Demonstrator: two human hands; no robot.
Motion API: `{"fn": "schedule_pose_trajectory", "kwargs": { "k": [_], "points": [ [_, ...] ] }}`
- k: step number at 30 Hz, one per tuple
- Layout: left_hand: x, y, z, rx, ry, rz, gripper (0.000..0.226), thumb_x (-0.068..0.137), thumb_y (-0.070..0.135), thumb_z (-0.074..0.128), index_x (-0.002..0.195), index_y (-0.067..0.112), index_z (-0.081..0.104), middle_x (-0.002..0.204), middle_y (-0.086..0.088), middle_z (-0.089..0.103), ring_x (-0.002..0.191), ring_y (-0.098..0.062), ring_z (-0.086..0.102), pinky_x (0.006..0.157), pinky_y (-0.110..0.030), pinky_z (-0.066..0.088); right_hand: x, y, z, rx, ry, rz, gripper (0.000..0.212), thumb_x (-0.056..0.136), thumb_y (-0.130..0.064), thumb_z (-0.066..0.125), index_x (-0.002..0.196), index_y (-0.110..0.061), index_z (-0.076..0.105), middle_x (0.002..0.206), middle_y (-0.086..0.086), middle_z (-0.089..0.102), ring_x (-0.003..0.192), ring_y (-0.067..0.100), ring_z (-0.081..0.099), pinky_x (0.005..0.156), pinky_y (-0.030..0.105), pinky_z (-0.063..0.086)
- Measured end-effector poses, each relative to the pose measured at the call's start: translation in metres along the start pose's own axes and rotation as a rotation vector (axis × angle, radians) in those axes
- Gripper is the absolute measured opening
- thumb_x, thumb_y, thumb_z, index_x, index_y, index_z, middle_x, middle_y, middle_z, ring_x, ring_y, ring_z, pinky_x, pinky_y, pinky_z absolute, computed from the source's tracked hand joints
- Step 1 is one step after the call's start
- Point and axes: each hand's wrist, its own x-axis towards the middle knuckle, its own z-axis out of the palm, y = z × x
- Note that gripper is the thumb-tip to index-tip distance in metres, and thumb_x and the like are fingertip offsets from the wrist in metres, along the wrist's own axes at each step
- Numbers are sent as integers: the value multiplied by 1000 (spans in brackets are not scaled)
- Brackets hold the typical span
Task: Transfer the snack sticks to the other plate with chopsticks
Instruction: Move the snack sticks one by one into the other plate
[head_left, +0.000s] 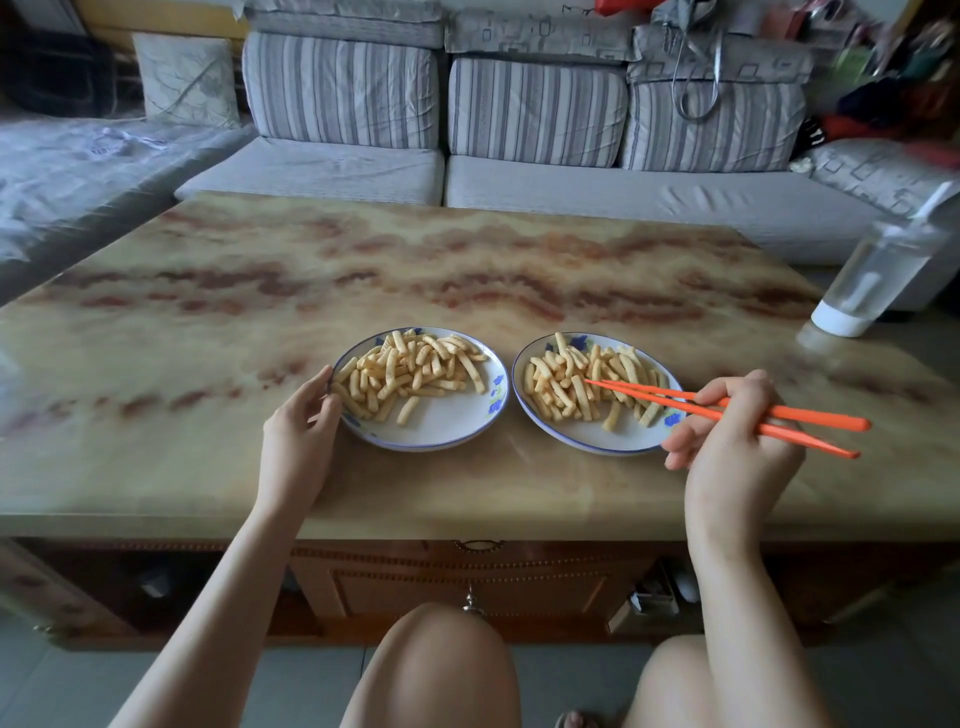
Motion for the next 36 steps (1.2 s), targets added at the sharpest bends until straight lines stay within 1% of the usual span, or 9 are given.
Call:
{"fn": "schedule_pose_trajectory", "kwargs": {
  "k": [4,7,12,16,18,21,28,32,36],
  "points": [
    [1,0,0,-6,2,1,38,93,12,51,131,15,57,118,2,63,101,2,50,75,-3,30,-3,-2,4,31,-21,-58,39,102,-23,32,68,-9,46,42,18,45,30,20,40,36,22,32],
    [1,-1,0,-4,3,-2,39,93,13,51,131,15,57,108,9,60,99,3,49,69,5,29,-8,-4,9,74,-70,-70,40,103,-25,31,71,-8,47,49,24,44,32,18,42,36,22,31],
    [0,0,0,-11,0,2,38,93,12,51,131,14,57,106,12,57,98,3,50,68,9,28,-16,0,28,120,-284,1,42,105,-26,29,70,-15,50,41,5,46,34,16,43,37,21,33],
    [0,0,0,-16,-2,2,38,93,13,51,131,16,57,108,14,56,99,4,50,68,9,29,-26,7,45,102,-438,13,44,97,-43,32,71,-14,52,47,22,50,36,18,45,40,19,34],
    [1,-1,0,-14,-3,2,39,93,14,51,132,16,57,109,15,56,101,6,49,69,9,28,-30,11,52,66,-476,-22,45,96,-45,32,72,-13,52,48,23,52,35,20,46,40,18,34],
    [1,-1,0,-14,-1,0,39,93,13,52,131,16,57,108,13,56,100,5,49,69,9,28,-32,16,60,24,-507,-51,39,98,-37,32,72,-16,51,47,17,54,36,23,47,41,17,35],
    [1,-3,1,-5,-1,8,39,93,14,51,131,17,57,108,14,57,101,4,50,70,9,29,-32,23,70,-32,-523,-21,40,97,-41,31,71,-19,51,48,14,55,39,25,49,43,19,36],
    [1,-3,0,-4,1,11,38,94,14,51,131,15,57,115,8,60,103,4,49,70,9,28,-34,25,70,-8,-483,-5,42,102,-36,31,71,-17,52,48,13,54,45,37,52,41,24,38],
    [1,-3,0,-2,2,9,38,94,14,51,132,16,56,123,3,61,103,4,49,70,9,28,-32,19,64,71,-413,13,46,98,-41,30,71,-9,50,50,24,52,39,27,49,40,23,37]
  ]
}}
